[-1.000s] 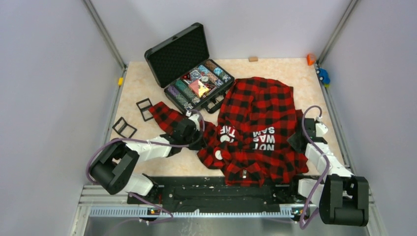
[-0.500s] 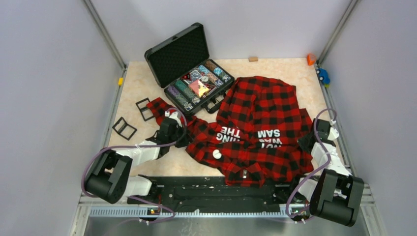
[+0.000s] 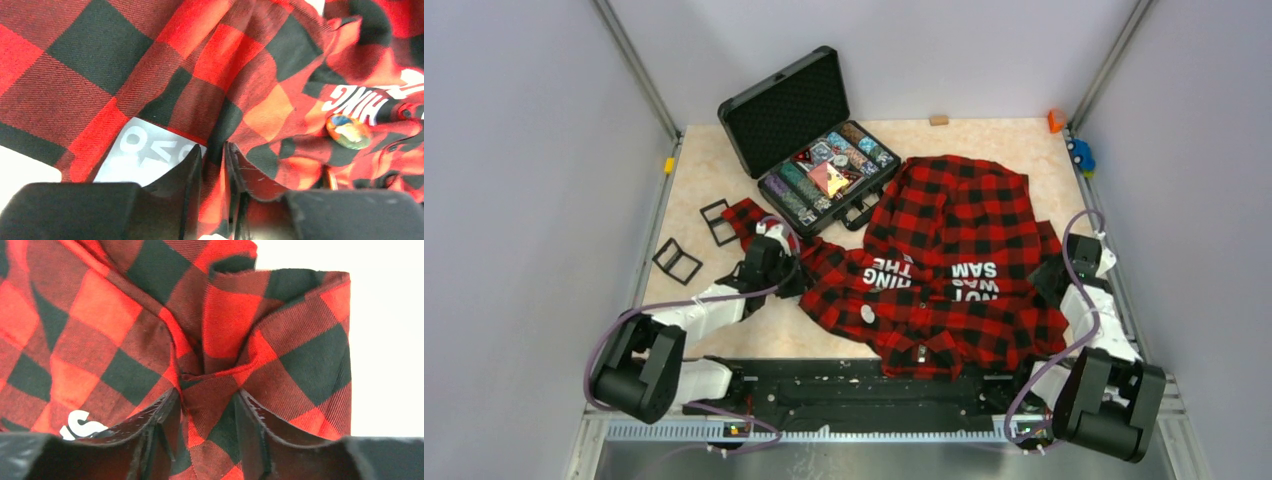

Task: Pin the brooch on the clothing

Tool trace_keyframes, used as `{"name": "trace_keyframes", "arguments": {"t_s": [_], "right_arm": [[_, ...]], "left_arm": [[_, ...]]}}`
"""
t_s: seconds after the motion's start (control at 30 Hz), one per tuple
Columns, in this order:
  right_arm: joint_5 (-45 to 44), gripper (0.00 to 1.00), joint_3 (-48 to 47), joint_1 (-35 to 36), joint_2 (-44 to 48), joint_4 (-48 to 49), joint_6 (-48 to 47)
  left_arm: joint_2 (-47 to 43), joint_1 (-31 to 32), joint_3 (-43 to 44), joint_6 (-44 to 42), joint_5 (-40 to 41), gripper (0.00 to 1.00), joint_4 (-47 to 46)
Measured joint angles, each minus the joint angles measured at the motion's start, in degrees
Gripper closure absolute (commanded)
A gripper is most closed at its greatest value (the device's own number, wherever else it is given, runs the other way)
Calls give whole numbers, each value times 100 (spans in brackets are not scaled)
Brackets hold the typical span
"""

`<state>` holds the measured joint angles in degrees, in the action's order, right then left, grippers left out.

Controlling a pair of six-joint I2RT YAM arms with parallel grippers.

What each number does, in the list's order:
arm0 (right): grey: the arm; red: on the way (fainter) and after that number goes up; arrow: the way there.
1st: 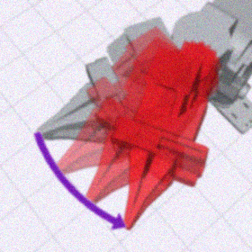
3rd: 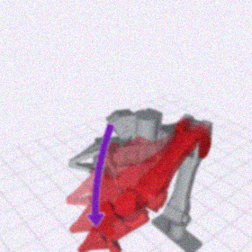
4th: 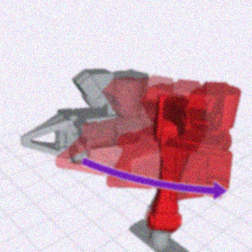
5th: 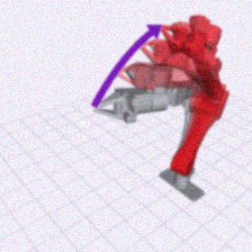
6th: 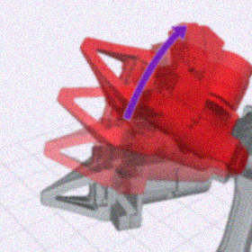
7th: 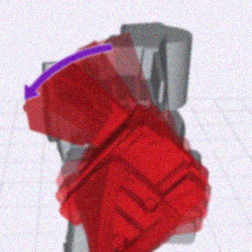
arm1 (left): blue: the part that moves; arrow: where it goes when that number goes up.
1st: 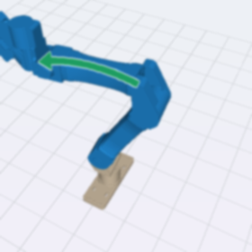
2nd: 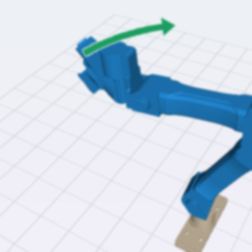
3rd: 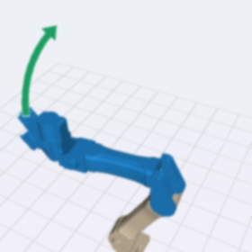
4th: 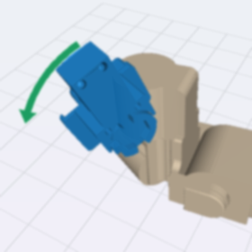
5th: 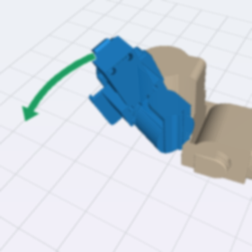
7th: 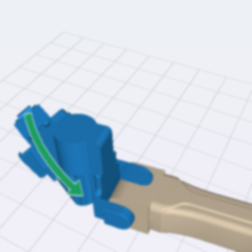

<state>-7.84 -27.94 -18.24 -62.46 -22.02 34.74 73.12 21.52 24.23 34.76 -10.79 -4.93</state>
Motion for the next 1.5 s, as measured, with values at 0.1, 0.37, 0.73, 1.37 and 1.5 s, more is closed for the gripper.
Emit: {"name": "trace_keyframes", "arguments": {"t_s": [0.1, 0.37, 0.73, 1.37, 1.5], "right_arm": [[87, 26, -70, 68, 363, -153, -262], [330, 17, -516, 1351, 1244, -396, -518], [667, 17, -522, 4789, 535, -304, 203], [-483, 48, -1088, 8413, -1279, -492, 2358], [-544, 74, -1198, 8546, -1703, -555, 2529]], "left_arm": [[-229, 33, 210, -153, 83, 48, 348], [-761, 584, 949, -387, 249, 41, 763], [295, 1176, 1644, -420, -262, 39, 608], [2037, 1349, 2448, -103, -1054, 40, -433], [2365, 1355, 2468, -20, -1132, 41, -588]]}}
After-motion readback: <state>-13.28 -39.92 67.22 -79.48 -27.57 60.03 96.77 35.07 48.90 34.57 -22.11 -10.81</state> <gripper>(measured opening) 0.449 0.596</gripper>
